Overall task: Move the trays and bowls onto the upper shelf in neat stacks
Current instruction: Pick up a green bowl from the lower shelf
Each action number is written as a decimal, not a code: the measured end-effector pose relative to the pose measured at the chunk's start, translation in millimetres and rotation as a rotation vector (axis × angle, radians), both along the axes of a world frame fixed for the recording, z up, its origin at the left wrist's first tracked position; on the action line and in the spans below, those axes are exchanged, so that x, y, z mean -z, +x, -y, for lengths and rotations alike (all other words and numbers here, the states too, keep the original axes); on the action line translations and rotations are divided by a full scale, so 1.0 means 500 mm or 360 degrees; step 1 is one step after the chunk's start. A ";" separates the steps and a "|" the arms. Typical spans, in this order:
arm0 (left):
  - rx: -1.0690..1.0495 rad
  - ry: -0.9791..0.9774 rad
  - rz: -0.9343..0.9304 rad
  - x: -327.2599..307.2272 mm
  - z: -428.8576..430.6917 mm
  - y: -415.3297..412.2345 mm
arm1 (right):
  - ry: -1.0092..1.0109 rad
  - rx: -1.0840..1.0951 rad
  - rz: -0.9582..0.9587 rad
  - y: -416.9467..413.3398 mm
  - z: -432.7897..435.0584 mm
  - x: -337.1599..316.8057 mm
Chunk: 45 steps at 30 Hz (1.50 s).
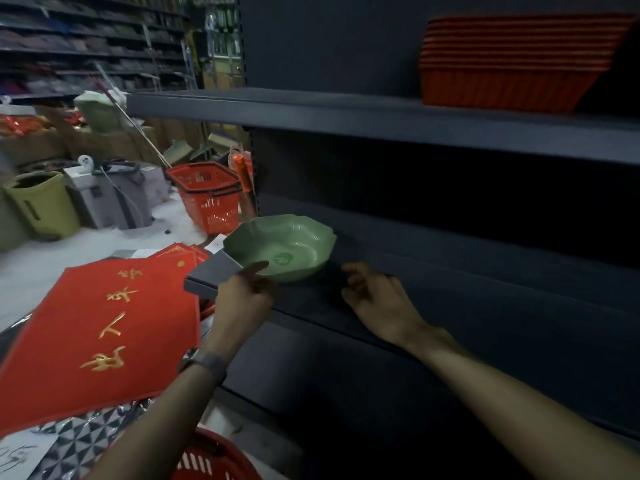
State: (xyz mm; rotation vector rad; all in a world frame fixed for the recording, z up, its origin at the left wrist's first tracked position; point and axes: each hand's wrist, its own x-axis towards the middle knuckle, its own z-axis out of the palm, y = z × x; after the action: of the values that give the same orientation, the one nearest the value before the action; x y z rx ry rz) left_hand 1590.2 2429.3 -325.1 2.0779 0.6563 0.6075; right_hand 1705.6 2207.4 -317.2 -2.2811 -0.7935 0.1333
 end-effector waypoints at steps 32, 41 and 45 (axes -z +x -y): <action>0.0064 0.0163 -0.0276 0.066 -0.057 0.025 | 0.0015 -0.0070 -0.0032 0.031 -0.067 0.067; -0.0095 -0.0686 0.0025 0.054 -0.101 0.043 | 0.0497 0.0158 -0.0596 0.027 -0.081 0.019; -0.0136 -0.0787 -0.0125 0.034 -0.083 0.054 | 0.0661 0.0371 -0.0886 0.075 -0.123 0.040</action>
State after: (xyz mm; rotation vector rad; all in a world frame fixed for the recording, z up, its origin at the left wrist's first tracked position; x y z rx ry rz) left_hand 1617.0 2471.1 -342.3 1.6233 0.8488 0.3640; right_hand 1742.9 2268.8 -337.0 -1.7929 -0.2322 0.4304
